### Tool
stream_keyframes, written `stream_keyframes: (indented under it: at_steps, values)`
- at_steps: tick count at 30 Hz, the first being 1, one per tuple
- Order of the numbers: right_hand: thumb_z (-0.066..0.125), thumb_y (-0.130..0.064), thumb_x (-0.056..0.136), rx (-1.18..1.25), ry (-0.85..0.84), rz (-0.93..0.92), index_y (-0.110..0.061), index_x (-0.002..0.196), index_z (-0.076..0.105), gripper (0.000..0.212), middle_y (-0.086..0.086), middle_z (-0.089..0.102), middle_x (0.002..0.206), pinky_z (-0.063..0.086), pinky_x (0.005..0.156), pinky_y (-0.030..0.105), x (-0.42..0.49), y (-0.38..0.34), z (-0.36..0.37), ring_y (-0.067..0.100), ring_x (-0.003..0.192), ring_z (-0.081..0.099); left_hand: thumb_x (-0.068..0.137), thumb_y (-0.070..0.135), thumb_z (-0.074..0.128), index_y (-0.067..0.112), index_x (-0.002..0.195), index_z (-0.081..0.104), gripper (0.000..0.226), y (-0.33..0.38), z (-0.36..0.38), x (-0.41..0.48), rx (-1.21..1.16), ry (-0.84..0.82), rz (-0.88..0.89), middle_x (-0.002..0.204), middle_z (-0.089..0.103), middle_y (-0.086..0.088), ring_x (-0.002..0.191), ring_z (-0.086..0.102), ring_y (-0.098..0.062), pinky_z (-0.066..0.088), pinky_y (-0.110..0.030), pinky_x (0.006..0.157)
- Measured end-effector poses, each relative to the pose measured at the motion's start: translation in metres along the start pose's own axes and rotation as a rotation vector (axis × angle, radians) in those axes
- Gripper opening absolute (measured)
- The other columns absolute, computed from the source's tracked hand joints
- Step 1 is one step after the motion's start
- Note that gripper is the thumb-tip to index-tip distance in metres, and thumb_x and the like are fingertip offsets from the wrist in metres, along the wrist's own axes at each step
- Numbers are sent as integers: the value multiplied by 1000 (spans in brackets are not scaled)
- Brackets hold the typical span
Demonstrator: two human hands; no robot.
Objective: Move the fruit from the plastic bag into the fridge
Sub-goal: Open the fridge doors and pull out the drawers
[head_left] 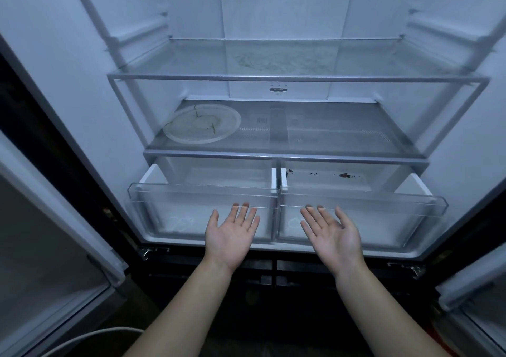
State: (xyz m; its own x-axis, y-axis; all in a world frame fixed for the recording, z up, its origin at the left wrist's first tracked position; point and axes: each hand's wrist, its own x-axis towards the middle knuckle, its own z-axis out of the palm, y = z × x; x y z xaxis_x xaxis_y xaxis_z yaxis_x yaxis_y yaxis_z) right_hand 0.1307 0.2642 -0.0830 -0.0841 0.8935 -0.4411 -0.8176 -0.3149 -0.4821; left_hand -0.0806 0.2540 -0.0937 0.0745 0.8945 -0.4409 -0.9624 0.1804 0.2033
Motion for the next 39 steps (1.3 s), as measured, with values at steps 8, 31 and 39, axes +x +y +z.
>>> stream_keyframes:
  at_steps: [8, 31, 39]
  values:
    - [43, -32, 97, 8, 33, -13, -1, 133, 43, 48, 19, 58, 127, 40, 102, 42, -12, 2, -5, 32, 119, 54, 97, 47, 36, 7, 127, 49, 52, -6, -5, -8, -22, -5, -9, 135, 51, -15, 131, 40, -36, 31, -49, 107]
    - [45, -26, 95, 22, 24, -17, -8, 112, 52, 26, 17, 55, 132, 38, 107, 41, -27, 11, -20, 30, 114, 60, 98, 43, 36, 7, 132, 49, 51, -18, -22, -38, -41, 24, -17, 132, 55, -15, 129, 43, -34, 34, -47, 104]
    - [44, -24, 95, 19, 22, -24, -8, 111, 53, 25, 18, 58, 128, 46, 101, 39, -32, 14, -22, 29, 112, 61, 97, 42, 35, 8, 134, 48, 51, -19, -27, -43, -44, 34, -16, 132, 56, -14, 129, 43, -33, 29, -46, 111]
